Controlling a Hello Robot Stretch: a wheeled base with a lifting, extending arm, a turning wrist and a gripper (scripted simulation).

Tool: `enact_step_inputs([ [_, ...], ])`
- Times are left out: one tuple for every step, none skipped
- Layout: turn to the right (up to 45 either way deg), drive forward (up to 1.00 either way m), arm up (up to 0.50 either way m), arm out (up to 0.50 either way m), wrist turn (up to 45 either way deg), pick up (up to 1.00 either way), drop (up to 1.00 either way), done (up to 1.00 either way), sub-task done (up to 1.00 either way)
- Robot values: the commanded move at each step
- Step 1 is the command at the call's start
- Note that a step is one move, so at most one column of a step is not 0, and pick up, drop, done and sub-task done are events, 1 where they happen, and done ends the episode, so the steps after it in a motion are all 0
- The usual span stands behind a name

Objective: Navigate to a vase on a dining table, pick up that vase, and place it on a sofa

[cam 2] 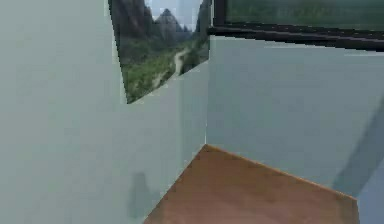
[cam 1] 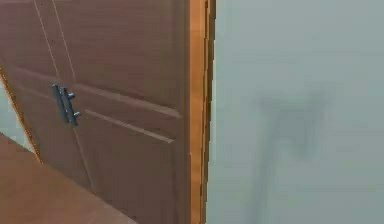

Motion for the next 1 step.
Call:
enact_step_inputs([
  [-45.0,0.00,0.00,0.00,0.0,0.00,0.00,0.00,0.00],
])
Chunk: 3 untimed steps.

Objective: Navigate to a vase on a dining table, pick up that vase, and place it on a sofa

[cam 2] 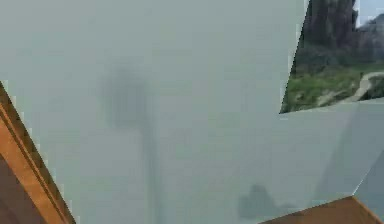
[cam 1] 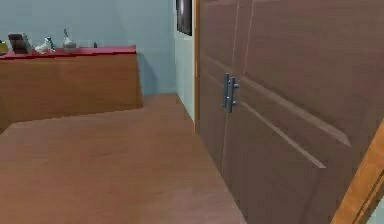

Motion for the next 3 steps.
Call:
enact_step_inputs([
  [-45.0,0.00,0.00,0.00,0.0,0.00,0.00,0.00,0.00],
  [-45.0,0.00,0.00,0.00,0.0,0.00,0.00,0.00,0.00],
  [-6.0,0.00,0.00,0.00,0.0,0.00,0.00,0.00,0.00],
])
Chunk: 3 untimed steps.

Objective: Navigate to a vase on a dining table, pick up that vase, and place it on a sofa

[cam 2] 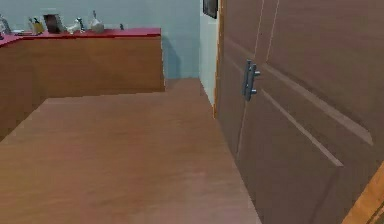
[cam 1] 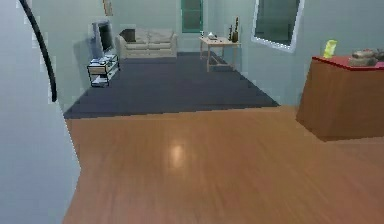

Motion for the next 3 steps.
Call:
enact_step_inputs([
  [0.0,1.00,0.00,0.00,0.0,0.00,0.00,0.00,0.00],
  [0.0,1.00,0.00,0.00,0.0,0.00,0.00,0.00,0.00],
  [0.0,1.00,0.00,0.00,0.0,0.00,0.00,0.00,0.00],
])
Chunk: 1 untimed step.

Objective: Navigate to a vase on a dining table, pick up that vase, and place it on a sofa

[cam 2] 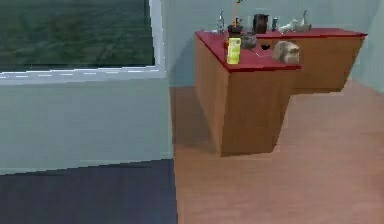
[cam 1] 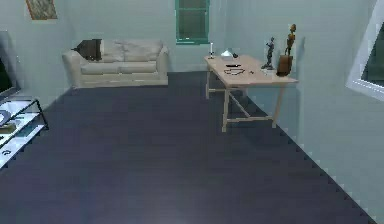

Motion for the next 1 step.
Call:
enact_step_inputs([
  [0.0,1.00,0.00,0.00,0.0,0.00,0.00,0.00,0.00],
])
